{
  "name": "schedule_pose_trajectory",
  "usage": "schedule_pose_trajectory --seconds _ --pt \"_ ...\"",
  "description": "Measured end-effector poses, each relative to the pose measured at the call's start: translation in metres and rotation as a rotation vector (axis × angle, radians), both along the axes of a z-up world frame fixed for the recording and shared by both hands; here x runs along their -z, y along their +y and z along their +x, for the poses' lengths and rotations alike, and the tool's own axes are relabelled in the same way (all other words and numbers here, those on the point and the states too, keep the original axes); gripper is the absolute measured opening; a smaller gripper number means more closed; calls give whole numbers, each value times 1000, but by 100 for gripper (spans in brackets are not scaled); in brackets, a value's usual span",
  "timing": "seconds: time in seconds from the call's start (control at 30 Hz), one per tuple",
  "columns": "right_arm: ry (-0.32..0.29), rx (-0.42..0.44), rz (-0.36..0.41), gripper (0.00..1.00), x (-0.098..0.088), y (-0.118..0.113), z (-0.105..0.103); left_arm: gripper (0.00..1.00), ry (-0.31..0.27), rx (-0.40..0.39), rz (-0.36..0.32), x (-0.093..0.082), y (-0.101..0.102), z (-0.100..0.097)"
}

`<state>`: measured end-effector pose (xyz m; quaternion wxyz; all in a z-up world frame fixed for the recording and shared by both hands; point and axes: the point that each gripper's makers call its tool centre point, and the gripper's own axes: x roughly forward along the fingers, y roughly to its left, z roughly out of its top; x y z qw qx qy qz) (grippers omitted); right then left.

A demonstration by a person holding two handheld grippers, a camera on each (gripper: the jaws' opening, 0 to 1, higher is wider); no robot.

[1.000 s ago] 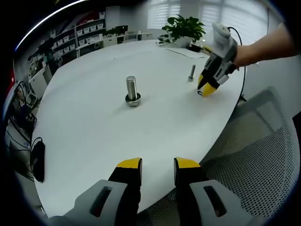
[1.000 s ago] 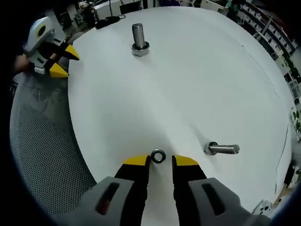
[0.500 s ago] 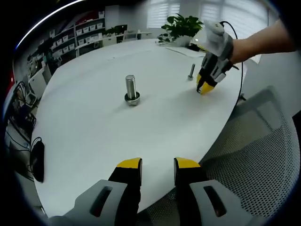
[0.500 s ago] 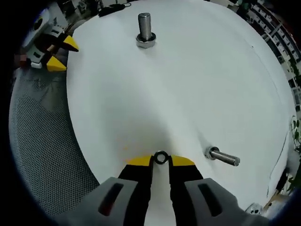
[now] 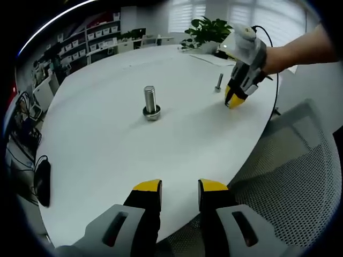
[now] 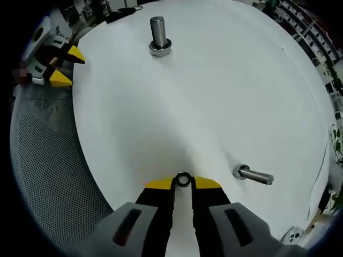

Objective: Place the washer onto the threaded stud by aligning its center hole with the stud, sliding it down to the base, and recovering from edge contact or off-axis alignment until the washer reaches the visible bottom stop.

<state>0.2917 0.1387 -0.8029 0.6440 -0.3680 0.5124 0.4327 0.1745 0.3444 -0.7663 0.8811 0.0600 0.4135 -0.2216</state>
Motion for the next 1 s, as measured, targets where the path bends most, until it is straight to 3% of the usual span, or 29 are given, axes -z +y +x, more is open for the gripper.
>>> schedule_pose_trajectory --seconds 0.37,0.67,1.0 --pt "-3 39 52 14 -1 -1 0 25 -5 -4 0 -1 1 0" --pt "21 142 97 13 -3 -4 5 25 -3 -5 -5 0 1 1" --pt "-30 232 164 13 -28 -16 32 25 -4 0 -5 -1 0 0"
